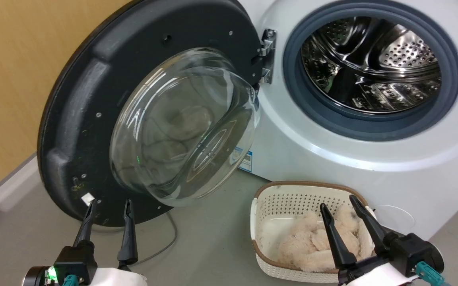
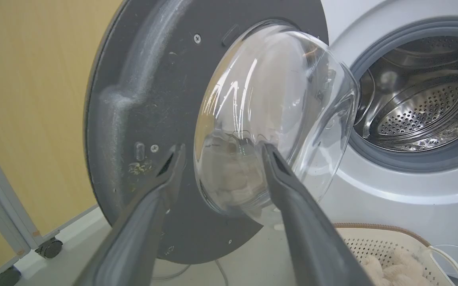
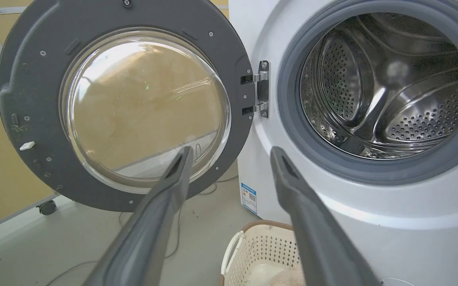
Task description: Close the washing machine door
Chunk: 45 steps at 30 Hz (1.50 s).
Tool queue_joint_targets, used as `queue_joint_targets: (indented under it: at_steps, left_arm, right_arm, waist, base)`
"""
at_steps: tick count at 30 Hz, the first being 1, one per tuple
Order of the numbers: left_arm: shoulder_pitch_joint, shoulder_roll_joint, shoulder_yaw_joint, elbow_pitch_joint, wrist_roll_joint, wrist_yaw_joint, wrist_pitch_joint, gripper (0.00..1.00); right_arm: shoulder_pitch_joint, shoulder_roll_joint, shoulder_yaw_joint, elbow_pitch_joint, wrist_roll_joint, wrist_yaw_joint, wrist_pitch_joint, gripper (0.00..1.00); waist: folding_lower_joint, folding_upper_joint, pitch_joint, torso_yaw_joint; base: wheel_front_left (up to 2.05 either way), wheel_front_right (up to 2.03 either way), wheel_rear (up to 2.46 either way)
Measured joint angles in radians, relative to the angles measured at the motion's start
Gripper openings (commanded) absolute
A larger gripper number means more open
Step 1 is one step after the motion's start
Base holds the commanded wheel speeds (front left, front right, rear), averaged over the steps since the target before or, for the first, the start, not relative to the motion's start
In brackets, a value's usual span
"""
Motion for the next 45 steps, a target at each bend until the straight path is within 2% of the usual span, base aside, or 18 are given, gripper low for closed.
queue_joint_targets:
  at_steps: [19,31,32,33,37,41,45]
  left_arm:
    - [0.017,0.000,0.010,-0.007,-0.010,0.009,-0.047,1.00]
    - [0.019,0.000,0.012,-0.007,-0.011,0.009,-0.048,1.00]
    - [0.019,0.000,0.012,-0.007,-0.011,0.009,-0.048,0.53]
    - [0.019,0.000,0.013,-0.007,-0.012,0.009,-0.048,0.00]
    - [0.019,0.000,0.041,-0.033,-0.050,0.006,-0.048,0.00]
    - [0.001,0.005,0.096,-0.066,-0.070,-0.016,-0.048,0.00]
    - [-0.077,0.064,0.178,-0.060,-0.105,-0.058,-0.048,0.00]
  right_arm:
    - [-0.001,-0.002,0.037,0.016,0.027,0.000,-0.049,1.00]
    - [-0.003,-0.003,0.040,0.020,0.027,0.000,-0.050,1.00]
    - [-0.003,-0.003,0.040,0.020,0.027,0.000,-0.050,1.00]
    - [-0.003,-0.003,0.040,0.020,0.027,0.000,-0.050,1.00]
    - [-0.003,-0.003,0.035,0.018,0.027,0.000,-0.050,1.00]
    - [-0.003,-0.003,0.024,0.007,0.026,0.000,-0.050,1.00]
    - [-0.002,-0.010,0.016,-0.004,0.016,0.000,-0.050,1.00]
  waist:
    - [0.0000,0.0001,0.002,0.091]
    - [0.0000,0.0000,0.005,0.094]
    - [0.0000,0.0000,0.005,0.094]
    - [0.0000,0.0000,0.005,0.094]
    - [0.0000,0.0000,0.005,0.095]
    - [0.0000,0.0001,0.018,0.096]
    - [0.0000,0.0000,0.042,0.095]
  base:
    - [0.00,0.00,0.00]
    - [0.00,0.00,0.00]
    - [0.00,0.00,0.00]
    - [0.00,0.00,0.00]
    - [0.00,0.00,0.00]
    - [0.00,0.00,0.00]
    - [0.00,0.00,0.00]
